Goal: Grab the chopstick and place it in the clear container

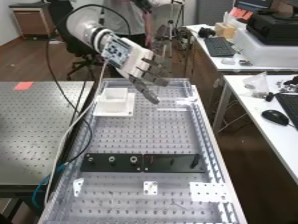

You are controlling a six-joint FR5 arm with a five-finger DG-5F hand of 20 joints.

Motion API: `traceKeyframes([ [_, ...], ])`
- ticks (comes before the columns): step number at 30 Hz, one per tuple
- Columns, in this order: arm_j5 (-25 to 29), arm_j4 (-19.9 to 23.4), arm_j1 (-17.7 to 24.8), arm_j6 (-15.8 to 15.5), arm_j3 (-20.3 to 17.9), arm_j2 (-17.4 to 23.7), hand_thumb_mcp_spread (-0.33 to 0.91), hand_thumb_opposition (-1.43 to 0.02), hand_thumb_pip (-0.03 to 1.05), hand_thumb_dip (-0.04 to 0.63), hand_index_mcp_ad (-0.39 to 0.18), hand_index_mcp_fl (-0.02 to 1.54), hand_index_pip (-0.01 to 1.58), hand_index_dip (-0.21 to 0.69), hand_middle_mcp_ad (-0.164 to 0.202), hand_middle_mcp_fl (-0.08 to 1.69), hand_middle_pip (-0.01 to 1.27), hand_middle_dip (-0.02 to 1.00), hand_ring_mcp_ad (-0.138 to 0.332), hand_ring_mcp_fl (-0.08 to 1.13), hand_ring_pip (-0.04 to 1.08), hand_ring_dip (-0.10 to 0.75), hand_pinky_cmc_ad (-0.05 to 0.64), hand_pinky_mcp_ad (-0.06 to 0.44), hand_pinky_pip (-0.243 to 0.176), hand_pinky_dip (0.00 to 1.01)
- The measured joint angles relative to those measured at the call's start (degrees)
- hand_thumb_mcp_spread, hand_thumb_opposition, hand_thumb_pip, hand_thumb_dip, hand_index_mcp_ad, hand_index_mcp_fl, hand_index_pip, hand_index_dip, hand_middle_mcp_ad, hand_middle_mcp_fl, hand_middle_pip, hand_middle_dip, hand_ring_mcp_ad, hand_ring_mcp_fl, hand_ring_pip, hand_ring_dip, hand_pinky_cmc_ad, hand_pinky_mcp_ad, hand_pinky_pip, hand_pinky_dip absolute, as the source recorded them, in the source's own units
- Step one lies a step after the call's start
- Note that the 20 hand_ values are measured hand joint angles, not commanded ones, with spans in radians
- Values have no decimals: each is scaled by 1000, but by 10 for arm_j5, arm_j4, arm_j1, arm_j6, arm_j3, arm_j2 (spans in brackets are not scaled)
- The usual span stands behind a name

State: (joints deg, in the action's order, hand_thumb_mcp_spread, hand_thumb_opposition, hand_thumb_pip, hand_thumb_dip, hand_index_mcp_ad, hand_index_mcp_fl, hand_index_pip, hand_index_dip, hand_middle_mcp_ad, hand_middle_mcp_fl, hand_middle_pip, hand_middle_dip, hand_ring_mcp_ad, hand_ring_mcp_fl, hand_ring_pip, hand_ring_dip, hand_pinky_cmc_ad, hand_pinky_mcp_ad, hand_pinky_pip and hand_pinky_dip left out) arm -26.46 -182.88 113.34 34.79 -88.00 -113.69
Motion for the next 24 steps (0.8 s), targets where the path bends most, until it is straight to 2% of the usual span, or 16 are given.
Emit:
traceKeyframes([
  [2,10,-32,16,20,15,-12,747,-1080,504,281,-175,1054,763,134,26,1126,473,670,5,962,94,494,316,265,31,180],
  [8,12,-92,34,50,47,-37,747,-1080,504,281,-171,1054,763,140,26,1126,473,668,5,962,94,494,318,265,33,180],
  [24,-53,-191,44,78,138,-98,719,-1114,517,284,-175,1065,763,140,26,1152,468,654,5,960,89,494,316,278,37,180],
])
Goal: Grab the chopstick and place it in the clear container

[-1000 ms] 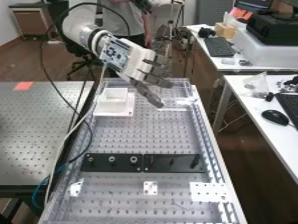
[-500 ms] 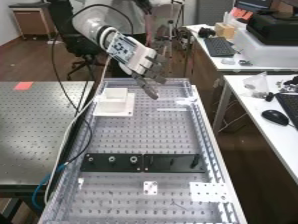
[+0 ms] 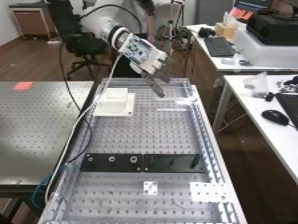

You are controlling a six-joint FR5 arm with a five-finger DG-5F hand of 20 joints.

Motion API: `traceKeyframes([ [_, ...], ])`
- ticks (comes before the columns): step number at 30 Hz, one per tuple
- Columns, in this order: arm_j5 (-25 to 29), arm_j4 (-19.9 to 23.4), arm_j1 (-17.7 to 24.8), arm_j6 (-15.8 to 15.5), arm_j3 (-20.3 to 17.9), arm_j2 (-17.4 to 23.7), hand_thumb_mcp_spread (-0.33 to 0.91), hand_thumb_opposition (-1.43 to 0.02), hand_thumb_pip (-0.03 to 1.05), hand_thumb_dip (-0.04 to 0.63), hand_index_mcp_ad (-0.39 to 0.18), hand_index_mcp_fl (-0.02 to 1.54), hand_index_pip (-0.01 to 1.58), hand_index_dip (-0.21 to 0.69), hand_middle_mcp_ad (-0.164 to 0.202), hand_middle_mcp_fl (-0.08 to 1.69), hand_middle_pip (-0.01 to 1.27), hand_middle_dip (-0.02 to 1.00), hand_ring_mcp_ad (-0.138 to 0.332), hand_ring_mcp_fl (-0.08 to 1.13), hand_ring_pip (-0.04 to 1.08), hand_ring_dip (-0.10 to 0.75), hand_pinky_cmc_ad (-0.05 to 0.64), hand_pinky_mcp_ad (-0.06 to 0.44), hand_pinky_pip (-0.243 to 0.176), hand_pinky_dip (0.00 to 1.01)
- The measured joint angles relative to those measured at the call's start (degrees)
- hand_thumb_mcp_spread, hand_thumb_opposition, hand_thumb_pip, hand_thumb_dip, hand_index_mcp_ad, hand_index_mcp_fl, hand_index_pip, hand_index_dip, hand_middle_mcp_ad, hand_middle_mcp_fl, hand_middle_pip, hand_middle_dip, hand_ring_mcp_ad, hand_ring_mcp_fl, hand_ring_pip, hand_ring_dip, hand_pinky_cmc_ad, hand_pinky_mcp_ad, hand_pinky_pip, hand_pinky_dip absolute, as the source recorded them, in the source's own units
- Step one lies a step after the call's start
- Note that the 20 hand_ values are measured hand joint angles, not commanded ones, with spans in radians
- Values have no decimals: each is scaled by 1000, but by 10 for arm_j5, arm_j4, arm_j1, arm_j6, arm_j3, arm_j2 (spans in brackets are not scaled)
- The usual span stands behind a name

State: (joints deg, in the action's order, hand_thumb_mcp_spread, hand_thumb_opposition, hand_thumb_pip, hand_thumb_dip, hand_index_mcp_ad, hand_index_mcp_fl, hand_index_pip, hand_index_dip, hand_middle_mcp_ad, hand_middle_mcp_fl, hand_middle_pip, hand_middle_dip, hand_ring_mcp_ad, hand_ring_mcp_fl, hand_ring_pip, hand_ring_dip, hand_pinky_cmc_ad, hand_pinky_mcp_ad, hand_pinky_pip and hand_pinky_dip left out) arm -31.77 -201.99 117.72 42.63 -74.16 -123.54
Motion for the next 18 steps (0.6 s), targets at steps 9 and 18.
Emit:
traceKeyframes([
  [9,-49,-55,-7,9,51,-36,719,-1114,517,284,-171,1066,763,140,38,1152,463,649,2,974,87,494,316,278,37,180],
  [18,-64,-102,-19,-21,101,-71,719,-1114,517,284,-171,1063,763,138,38,1152,463,653,2,972,87,494,316,278,37,180],
])
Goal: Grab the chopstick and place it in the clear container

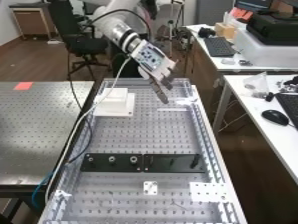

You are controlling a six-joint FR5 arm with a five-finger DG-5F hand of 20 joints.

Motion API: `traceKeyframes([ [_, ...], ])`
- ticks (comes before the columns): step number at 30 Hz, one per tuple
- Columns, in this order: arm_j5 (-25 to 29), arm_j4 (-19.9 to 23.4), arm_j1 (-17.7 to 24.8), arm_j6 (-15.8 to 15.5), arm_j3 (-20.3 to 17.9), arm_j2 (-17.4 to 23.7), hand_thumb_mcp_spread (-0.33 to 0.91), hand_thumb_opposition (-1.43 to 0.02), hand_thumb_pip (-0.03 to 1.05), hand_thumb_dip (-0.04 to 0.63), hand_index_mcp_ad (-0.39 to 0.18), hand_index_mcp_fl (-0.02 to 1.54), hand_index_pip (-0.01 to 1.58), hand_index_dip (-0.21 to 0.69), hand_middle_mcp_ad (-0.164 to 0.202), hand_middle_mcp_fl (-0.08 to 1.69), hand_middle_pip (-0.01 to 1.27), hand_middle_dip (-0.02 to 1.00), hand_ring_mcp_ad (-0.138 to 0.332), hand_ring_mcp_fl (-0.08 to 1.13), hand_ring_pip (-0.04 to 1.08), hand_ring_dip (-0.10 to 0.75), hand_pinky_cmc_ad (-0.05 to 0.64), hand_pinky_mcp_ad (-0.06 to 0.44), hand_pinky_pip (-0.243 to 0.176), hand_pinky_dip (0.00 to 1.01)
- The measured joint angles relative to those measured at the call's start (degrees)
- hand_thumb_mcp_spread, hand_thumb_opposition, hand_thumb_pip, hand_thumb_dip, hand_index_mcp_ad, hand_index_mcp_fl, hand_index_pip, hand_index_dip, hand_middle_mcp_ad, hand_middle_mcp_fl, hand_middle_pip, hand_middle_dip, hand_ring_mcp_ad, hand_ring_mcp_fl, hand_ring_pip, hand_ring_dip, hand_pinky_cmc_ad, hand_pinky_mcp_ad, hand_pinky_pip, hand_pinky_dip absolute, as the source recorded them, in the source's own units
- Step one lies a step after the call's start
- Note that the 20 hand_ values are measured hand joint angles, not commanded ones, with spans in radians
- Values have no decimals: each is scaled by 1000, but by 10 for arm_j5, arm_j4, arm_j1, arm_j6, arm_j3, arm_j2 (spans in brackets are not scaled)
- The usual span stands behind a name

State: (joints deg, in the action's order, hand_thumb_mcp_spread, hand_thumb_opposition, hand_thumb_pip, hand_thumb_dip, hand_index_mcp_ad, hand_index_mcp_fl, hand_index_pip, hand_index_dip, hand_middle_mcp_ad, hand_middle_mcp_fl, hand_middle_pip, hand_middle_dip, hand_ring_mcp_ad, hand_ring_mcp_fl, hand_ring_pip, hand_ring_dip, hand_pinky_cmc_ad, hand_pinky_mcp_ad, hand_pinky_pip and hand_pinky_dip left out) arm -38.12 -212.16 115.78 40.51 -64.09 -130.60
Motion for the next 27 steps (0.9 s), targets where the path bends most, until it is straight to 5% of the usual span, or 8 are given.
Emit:
traceKeyframes([
  [8,-13,-55,-15,-20,55,-37,719,-1114,517,284,-171,1070,764,138,38,1152,463,653,2,974,87,492,316,276,37,192],
  [27,-32,-98,-31,-13,101,-67,698,-1124,527,281,-171,1070,733,154,38,1150,456,635,2,974,82,490,318,276,37,229],
])
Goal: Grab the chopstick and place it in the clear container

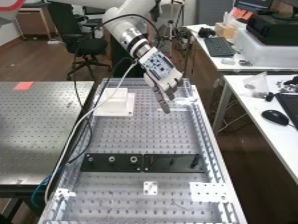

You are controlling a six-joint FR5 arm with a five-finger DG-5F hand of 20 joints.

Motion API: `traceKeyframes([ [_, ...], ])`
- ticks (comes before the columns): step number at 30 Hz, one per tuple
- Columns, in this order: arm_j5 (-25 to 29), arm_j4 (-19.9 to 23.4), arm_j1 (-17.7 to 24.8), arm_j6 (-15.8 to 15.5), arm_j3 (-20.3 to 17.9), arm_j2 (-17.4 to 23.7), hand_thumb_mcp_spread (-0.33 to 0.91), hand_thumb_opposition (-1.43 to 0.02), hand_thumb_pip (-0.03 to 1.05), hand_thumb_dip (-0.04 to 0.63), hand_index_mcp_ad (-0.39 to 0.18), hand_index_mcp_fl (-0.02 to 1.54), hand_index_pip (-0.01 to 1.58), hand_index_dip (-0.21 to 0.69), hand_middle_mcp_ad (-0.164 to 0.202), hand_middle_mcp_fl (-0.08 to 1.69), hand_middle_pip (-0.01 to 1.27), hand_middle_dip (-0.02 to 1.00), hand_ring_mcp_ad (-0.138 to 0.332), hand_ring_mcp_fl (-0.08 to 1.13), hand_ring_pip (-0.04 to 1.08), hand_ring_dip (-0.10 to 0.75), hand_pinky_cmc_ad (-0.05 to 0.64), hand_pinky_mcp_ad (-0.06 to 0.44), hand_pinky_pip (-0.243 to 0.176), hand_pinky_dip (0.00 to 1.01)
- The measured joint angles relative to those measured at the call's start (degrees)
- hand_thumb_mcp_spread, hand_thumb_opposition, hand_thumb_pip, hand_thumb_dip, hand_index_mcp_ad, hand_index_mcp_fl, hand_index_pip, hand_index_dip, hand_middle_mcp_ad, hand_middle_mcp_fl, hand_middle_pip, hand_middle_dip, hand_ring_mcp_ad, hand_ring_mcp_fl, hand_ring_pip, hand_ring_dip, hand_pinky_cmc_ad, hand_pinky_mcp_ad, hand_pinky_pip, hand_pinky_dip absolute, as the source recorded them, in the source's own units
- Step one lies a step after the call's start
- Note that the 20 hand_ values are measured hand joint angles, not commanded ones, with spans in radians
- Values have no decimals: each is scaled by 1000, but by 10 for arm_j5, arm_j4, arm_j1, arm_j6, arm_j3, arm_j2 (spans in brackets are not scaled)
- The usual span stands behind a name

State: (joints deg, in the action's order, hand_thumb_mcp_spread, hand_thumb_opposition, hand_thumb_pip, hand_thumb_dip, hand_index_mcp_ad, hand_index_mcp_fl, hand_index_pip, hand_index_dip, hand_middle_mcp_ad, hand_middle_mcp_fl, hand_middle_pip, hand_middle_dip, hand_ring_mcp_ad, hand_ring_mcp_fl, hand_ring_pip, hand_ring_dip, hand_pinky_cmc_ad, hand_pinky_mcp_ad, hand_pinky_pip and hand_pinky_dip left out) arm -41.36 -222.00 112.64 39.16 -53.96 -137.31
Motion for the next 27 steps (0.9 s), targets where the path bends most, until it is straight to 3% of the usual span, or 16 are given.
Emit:
traceKeyframes([
  [17,-21,-53,-1,-9,57,-39,684,-1127,532,281,-175,1086,730,169,40,1155,443,637,-2,974,93,504,325,276,31,298],
  [27,-8,-56,2,-19,62,-44,688,-1129,534,281,-171,1084,714,188,40,1178,440,634,-16,988,89,508,325,276,31,307],
])
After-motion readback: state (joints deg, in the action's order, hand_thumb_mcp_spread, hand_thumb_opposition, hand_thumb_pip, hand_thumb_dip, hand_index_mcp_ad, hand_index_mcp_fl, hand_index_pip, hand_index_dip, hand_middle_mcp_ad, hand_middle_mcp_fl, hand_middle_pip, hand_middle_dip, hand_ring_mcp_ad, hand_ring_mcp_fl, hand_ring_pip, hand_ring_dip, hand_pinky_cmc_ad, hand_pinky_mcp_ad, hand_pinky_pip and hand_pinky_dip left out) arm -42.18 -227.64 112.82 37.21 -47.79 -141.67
